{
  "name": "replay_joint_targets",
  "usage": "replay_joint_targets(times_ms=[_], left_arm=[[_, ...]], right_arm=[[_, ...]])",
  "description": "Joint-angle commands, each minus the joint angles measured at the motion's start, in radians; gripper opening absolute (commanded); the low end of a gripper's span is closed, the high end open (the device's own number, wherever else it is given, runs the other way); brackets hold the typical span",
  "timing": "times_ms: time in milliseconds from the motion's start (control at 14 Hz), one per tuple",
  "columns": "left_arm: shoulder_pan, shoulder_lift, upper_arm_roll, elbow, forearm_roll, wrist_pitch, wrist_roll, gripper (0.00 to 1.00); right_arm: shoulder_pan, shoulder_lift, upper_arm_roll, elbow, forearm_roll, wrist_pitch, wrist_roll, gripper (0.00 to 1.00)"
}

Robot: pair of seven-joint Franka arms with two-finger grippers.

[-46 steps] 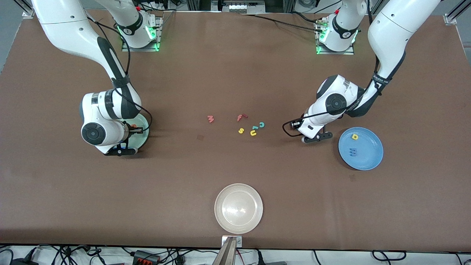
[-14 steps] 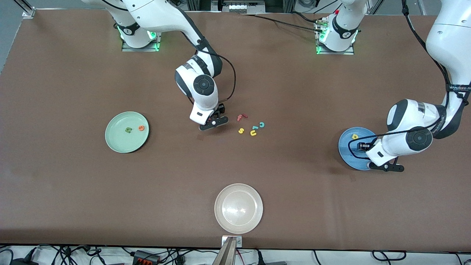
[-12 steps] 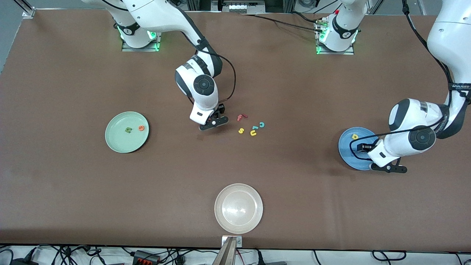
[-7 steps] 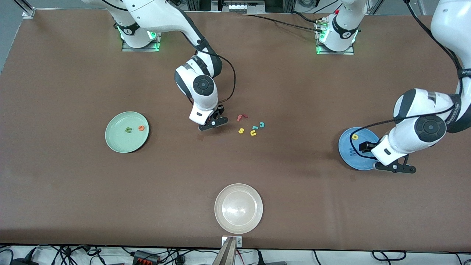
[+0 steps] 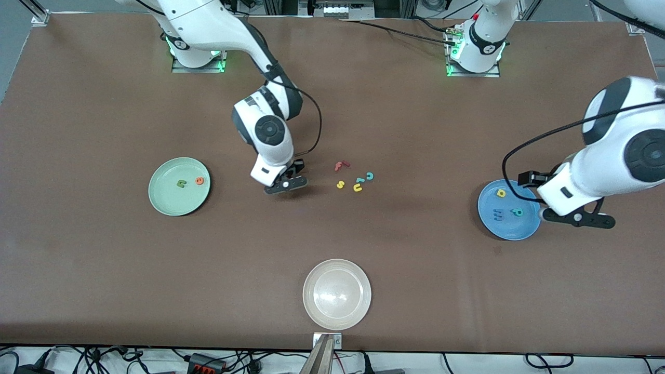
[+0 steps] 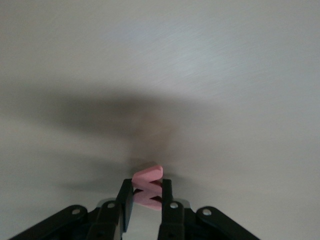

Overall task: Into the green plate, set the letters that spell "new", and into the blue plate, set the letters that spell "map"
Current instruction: 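Place the pink w on the green plate while the left gripper withdraws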

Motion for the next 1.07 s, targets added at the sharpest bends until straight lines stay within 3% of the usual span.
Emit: replay_joint_targets(times_ms=[0, 214, 357, 571, 1000], left_arm=[[-0.163, -0.145, 0.292, -0.004, -0.223, -0.015, 0.173, 1.0], [-0.354, -0.234, 0.585, -0.041, -0.362, -0.007, 0.287, 1.0], [-0.455, -0.337, 0.701, -0.149, -0.388, 0.031, 0.278, 1.0], [-0.54, -0.486, 0.76, -0.328, -0.38, 0.17, 0.273, 1.0], [-0.538, -0.485, 0.776, -0.313, -0.38, 0.18, 0.275, 1.0]], right_arm=[[-0.122, -0.093, 0.006, -0.018, 0.0, -0.123, -0.032, 0.2], [-0.294, -0.154, 0.001, -0.038, 0.0, -0.231, -0.196, 0.2], [-0.383, -0.183, 0.001, -0.072, 0.0, -0.256, -0.25, 0.21], [-0.486, -0.185, 0.001, -0.095, -0.001, -0.265, -0.29, 0.21], [-0.57, -0.13, 0.0, -0.098, -0.013, -0.236, -0.366, 0.22]])
